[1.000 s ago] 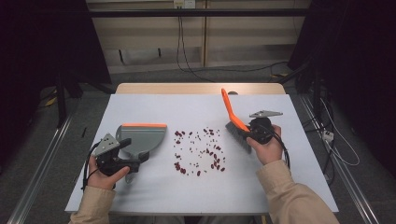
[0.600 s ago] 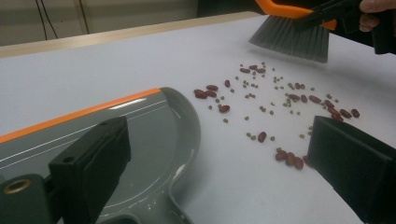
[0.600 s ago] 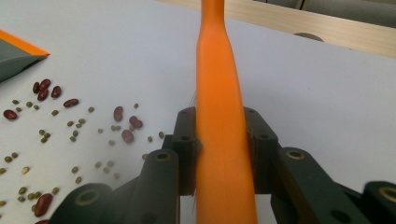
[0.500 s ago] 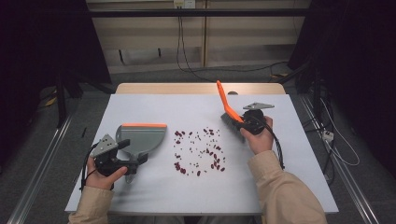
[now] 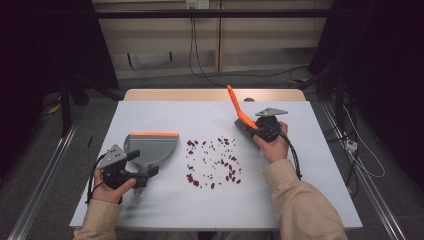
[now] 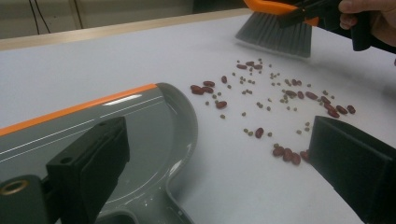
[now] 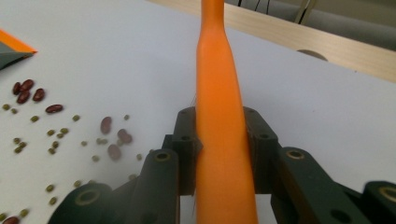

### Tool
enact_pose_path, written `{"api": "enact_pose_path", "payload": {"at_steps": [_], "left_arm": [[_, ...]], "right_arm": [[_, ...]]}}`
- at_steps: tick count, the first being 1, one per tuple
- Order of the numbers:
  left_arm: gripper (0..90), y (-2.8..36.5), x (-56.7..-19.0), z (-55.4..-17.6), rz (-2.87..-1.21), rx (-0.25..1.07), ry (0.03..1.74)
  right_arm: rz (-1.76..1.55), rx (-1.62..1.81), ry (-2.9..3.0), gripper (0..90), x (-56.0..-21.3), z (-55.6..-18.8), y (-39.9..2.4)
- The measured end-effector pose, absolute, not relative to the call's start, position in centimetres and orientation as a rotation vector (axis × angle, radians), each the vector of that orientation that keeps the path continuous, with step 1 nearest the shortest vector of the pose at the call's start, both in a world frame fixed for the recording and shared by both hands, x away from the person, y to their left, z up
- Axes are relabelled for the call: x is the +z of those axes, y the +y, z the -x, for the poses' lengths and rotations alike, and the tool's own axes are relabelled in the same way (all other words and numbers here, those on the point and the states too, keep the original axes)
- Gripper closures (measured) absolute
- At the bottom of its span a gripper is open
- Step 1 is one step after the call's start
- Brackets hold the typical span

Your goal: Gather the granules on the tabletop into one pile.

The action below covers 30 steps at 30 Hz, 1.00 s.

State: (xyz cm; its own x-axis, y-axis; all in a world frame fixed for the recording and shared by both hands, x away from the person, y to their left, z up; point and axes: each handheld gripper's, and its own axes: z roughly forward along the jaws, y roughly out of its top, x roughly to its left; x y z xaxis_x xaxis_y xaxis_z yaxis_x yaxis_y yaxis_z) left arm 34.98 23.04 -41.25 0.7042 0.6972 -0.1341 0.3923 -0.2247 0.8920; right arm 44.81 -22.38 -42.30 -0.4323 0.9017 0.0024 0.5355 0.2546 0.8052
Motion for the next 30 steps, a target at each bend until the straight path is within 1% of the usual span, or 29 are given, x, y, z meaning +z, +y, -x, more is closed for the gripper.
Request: {"api": "enact_pose_path", "payload": {"at_steps": [7, 11, 30], "left_arm": [[5.6, 23.3, -41.4, -35.1, -1.849, 0.366, 0.864], [5.6, 23.2, -41.4, -35.0, -1.852, 0.366, 0.860], [5.6, 23.2, -41.2, -34.9, -1.847, 0.376, 0.855]], "right_arm": [[-1.242, 1.005, 2.104, 70.9, -43.1, -45.0, -21.3], [-1.180, 0.961, 2.152, 70.8, -42.9, -44.5, -20.3], [-1.068, 1.001, 2.272, 70.9, -42.5, -41.5, -18.1]]}}
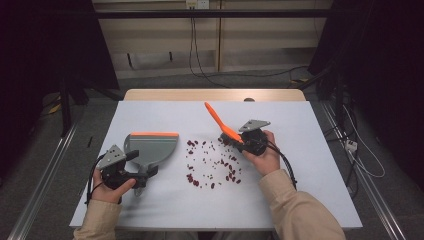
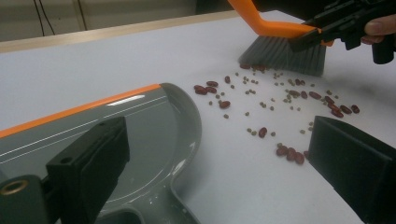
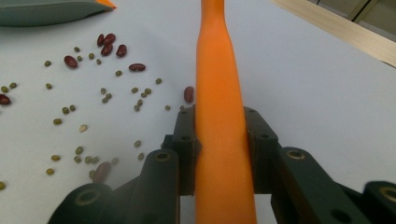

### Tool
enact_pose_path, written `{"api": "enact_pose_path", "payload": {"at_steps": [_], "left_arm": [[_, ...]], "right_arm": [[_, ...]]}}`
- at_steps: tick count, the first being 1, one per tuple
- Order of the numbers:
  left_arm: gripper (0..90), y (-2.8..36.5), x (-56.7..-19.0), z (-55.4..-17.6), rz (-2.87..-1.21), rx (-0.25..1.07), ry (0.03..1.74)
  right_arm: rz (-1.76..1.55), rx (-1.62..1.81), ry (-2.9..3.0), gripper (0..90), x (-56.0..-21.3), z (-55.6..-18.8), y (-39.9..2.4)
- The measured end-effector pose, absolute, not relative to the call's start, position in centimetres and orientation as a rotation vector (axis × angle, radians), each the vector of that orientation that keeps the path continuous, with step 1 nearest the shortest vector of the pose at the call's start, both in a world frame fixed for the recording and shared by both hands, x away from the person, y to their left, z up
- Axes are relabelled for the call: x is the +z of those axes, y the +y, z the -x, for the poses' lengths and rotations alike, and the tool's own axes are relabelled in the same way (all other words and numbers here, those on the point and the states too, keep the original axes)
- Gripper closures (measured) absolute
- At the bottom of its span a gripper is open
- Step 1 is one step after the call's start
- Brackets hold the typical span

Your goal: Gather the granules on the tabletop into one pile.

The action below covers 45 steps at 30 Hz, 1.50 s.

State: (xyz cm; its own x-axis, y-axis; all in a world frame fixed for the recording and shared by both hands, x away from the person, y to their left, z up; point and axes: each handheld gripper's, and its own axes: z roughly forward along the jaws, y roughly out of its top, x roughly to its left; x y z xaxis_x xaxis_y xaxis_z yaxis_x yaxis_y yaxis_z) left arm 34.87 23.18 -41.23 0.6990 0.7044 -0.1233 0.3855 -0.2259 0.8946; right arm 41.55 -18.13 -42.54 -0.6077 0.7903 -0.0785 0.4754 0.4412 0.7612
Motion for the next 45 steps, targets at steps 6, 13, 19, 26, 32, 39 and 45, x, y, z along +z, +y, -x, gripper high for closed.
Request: {"api": "enact_pose_path", "payload": {"at_steps": [6, 13, 19, 26, 32, 39, 45], "left_arm": [[5.6, 23.1, -41.2, -34.8, -1.849, 0.378, 0.849], [5.6, 22.9, -41.2, -34.8, -1.852, 0.378, 0.847], [5.6, 22.9, -41.2, -34.7, -1.855, 0.377, 0.843], [5.6, 22.8, -41.3, -34.8, -1.852, 0.374, 0.843], [5.6, 22.8, -41.3, -34.9, -1.855, 0.370, 0.844], [5.6, 22.9, -41.3, -34.9, -1.854, 0.368, 0.851], [5.6, 22.9, -41.4, -34.9, -1.859, 0.368, 0.853]], "right_arm": [[-1.032, 1.003, 2.294, 70.9, -42.4, -40.4, -17.5], [-0.999, 1.017, 2.309, 70.9, -42.4, -39.2, -17.3], [-0.989, 1.045, 2.317, 70.9, -42.3, -38.4, -17.4], [-1.015, 1.102, 2.266, 70.9, -41.4, -39.0, -18.2], [-1.050, 1.120, 2.211, 70.9, -41.5, -41.8, -18.8], [-1.027, 1.108, 2.199, 70.9, -42.4, -44.4, -18.3], [-0.983, 1.107, 2.251, 70.9, -43.3, -44.6, -17.1]]}}
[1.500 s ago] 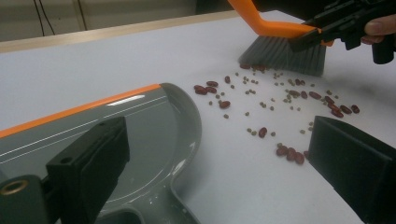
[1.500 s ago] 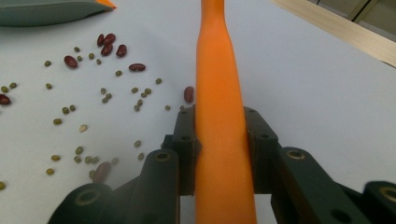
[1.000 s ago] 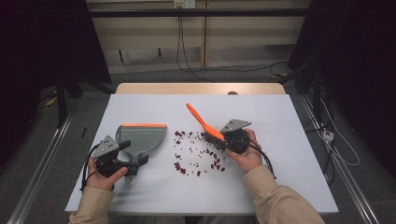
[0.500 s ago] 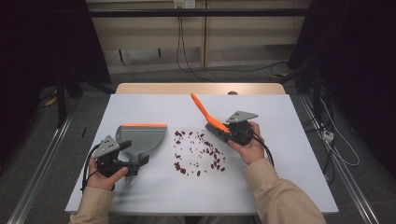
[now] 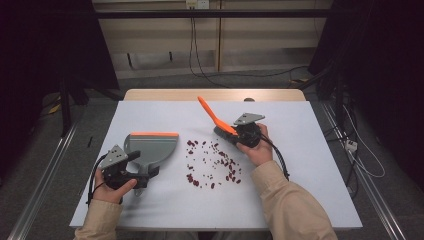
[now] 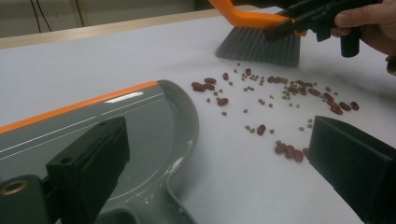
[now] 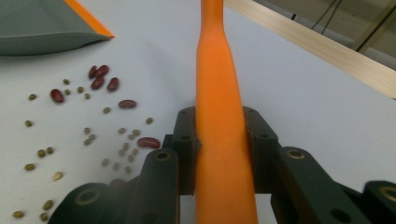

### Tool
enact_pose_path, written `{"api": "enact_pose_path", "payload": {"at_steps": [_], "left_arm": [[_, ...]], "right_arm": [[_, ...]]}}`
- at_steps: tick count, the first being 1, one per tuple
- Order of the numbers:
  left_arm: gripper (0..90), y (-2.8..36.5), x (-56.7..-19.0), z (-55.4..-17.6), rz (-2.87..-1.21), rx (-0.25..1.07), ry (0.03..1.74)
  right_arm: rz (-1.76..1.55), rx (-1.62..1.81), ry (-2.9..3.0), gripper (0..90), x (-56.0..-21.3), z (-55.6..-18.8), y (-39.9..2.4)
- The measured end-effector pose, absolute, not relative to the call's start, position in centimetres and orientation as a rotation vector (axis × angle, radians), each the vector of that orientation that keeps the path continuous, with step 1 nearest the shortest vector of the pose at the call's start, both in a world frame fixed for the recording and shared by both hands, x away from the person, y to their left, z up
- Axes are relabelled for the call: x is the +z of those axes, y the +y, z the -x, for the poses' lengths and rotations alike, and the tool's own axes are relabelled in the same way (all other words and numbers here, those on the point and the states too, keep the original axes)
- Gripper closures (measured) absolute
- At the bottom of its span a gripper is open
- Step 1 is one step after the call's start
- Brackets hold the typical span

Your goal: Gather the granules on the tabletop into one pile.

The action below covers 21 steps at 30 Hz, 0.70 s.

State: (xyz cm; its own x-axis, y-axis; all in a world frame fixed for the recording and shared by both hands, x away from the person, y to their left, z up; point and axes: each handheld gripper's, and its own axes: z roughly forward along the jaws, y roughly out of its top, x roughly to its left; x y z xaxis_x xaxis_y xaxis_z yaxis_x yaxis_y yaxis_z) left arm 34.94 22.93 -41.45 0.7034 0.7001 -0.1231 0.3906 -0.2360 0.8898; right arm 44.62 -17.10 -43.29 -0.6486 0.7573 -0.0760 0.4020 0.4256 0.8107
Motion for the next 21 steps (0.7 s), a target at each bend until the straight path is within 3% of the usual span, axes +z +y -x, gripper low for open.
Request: {"api": "enact_pose_path", "payload": {"at_steps": [21], "left_arm": [[5.6, 23.0, -41.3, -34.9, -1.854, 0.376, 0.848]], "right_arm": [[-0.810, 1.067, 2.384, 70.8, -42.7, -41.1, -15.9]]}}
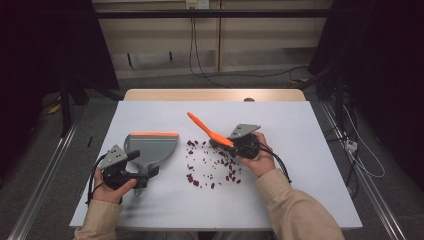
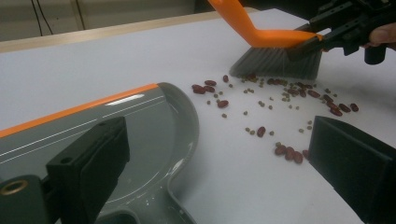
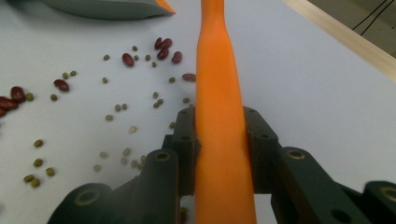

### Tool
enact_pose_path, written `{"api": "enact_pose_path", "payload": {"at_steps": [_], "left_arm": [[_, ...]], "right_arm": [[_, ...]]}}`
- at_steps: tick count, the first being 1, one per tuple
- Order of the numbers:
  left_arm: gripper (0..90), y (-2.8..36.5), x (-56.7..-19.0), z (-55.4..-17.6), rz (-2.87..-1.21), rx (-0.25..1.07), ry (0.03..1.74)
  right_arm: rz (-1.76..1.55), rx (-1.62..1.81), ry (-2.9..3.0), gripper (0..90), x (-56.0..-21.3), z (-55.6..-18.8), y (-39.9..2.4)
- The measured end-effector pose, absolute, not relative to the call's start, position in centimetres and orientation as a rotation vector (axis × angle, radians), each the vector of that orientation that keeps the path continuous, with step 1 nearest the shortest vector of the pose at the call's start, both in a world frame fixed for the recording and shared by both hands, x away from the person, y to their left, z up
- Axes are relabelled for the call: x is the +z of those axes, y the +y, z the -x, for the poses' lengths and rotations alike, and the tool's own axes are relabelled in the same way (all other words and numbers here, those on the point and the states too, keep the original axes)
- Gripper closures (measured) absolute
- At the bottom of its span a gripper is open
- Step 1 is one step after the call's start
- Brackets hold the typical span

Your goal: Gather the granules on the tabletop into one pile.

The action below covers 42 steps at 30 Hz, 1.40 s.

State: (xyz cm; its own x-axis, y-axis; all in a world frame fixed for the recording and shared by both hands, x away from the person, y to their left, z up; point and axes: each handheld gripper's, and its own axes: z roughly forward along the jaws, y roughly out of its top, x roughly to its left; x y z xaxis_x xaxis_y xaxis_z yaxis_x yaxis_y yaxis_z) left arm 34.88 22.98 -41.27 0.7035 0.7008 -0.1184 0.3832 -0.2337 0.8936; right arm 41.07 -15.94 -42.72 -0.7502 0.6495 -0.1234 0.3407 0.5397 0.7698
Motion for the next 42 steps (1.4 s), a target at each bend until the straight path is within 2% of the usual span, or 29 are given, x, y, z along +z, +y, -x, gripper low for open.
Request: {"api": "enact_pose_path", "payload": {"at_steps": [18, 42], "left_arm": [[5.6, 22.8, -41.2, -34.8, -1.856, 0.375, 0.843], [5.6, 22.7, -41.1, -34.8, -1.858, 0.376, 0.837]], "right_arm": [[-0.758, 1.082, 2.412, 70.8, -42.5, -38.7, -15.6], [-0.935, 1.235, 2.279, 71.0, -41.0, -38.6, -16.9]]}}
